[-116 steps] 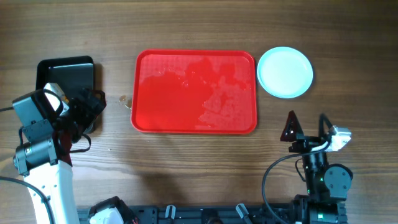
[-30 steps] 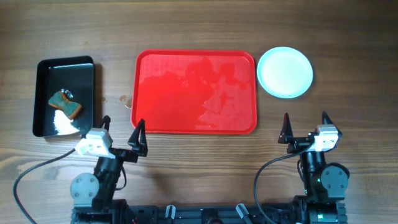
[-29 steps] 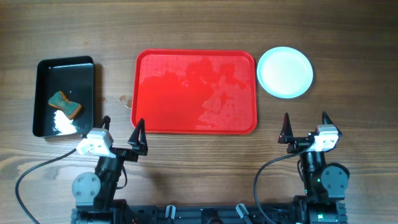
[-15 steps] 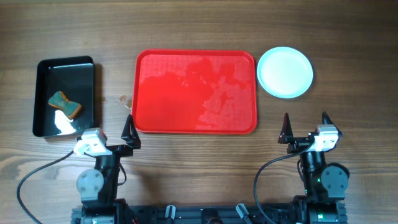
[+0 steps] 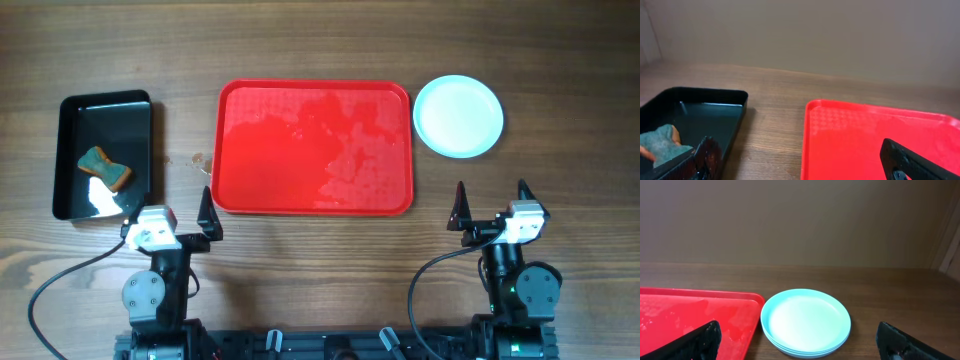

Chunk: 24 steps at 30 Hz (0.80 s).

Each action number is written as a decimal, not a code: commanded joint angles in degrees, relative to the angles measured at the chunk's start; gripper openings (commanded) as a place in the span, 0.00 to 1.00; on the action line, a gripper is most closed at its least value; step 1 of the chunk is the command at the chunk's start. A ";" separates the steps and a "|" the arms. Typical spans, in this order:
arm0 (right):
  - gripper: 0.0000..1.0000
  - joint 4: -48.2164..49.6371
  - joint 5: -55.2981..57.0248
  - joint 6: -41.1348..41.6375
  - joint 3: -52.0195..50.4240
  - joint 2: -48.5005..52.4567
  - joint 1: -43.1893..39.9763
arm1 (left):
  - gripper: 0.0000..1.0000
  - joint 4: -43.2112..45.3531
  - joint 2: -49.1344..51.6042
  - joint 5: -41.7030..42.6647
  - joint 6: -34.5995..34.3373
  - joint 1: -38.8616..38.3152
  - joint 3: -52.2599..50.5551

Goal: Clean dirty plates on tray and stack at the side

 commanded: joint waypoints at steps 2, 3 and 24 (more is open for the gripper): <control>1.00 0.13 0.81 -0.68 -0.15 -0.68 0.28 | 1.00 -0.44 -0.59 0.55 3.50 -0.85 -0.26; 1.00 0.13 0.81 -0.70 -0.15 -0.68 0.28 | 1.00 -0.44 -0.59 0.55 3.48 -0.85 -0.26; 1.00 0.13 0.81 -0.70 -0.15 -0.68 0.28 | 1.00 -0.33 -0.46 -1.40 3.45 -0.81 -0.26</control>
